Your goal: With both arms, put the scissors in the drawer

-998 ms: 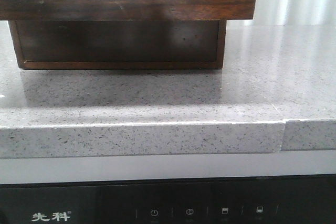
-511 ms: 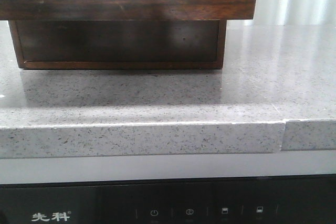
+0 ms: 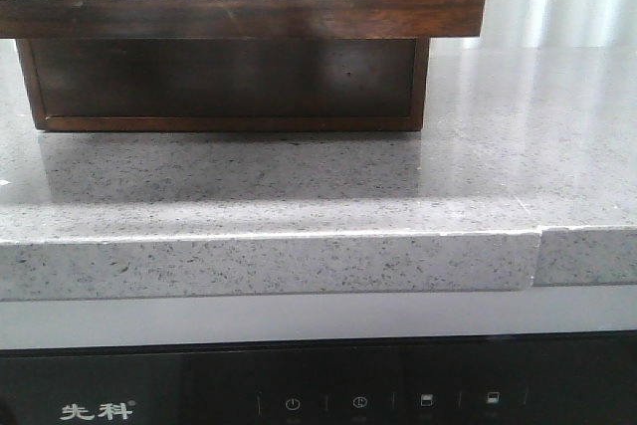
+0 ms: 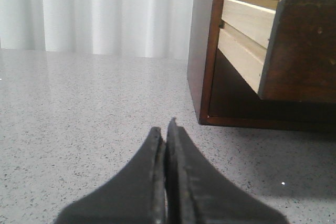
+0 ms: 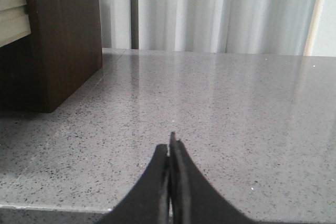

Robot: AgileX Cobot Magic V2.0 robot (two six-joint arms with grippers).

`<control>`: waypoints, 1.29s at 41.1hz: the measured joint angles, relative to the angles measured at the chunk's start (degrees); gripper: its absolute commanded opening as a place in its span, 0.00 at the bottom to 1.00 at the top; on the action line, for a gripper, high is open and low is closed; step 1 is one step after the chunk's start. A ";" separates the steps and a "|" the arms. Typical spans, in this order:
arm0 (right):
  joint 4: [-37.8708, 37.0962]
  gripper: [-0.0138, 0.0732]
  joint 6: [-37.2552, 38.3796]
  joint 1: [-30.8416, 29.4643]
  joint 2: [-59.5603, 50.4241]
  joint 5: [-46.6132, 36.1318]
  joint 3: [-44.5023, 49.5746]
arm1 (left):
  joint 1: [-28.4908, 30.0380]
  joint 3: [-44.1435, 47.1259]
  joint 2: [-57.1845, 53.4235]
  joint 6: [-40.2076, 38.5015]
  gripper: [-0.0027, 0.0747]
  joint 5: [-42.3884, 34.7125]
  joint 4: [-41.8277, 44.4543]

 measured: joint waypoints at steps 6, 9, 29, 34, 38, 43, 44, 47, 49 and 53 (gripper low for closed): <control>0.00 0.08 0.00 0.76 0.00 0.00 0.00 | 0.00 0.00 0.00 0.00 0.01 0.00 0.00; 0.00 0.08 0.00 1.26 0.00 0.00 0.00 | 0.00 0.00 0.00 0.00 0.01 0.00 0.00; 0.00 0.08 0.83 0.47 0.00 -1.76 0.00 | 0.00 0.00 0.00 0.00 0.01 0.00 0.00; 0.00 0.08 1.45 -0.13 0.00 -1.76 0.00 | 0.00 0.00 0.00 0.00 0.01 0.00 0.00; 0.00 0.08 1.64 -0.26 0.00 -1.85 0.00 | 0.00 0.00 0.00 0.00 0.01 0.00 0.00; 0.00 0.08 1.67 -0.62 0.00 -2.10 0.00 | 0.00 0.00 0.00 0.00 0.01 0.00 0.00; 0.00 0.08 1.67 -0.60 0.00 -2.10 0.00 | 0.00 0.00 0.00 0.00 0.01 0.00 0.00; 0.00 0.08 1.77 -0.63 0.00 -2.10 0.00 | 0.00 0.00 0.00 0.00 0.01 0.00 0.00; 0.00 0.08 1.77 -0.63 0.00 -2.10 0.00 | 0.00 0.00 0.00 0.00 0.01 0.00 0.00; 0.00 0.08 1.77 -0.63 0.00 -2.10 0.00 | 0.00 0.00 0.00 0.00 0.01 0.00 0.00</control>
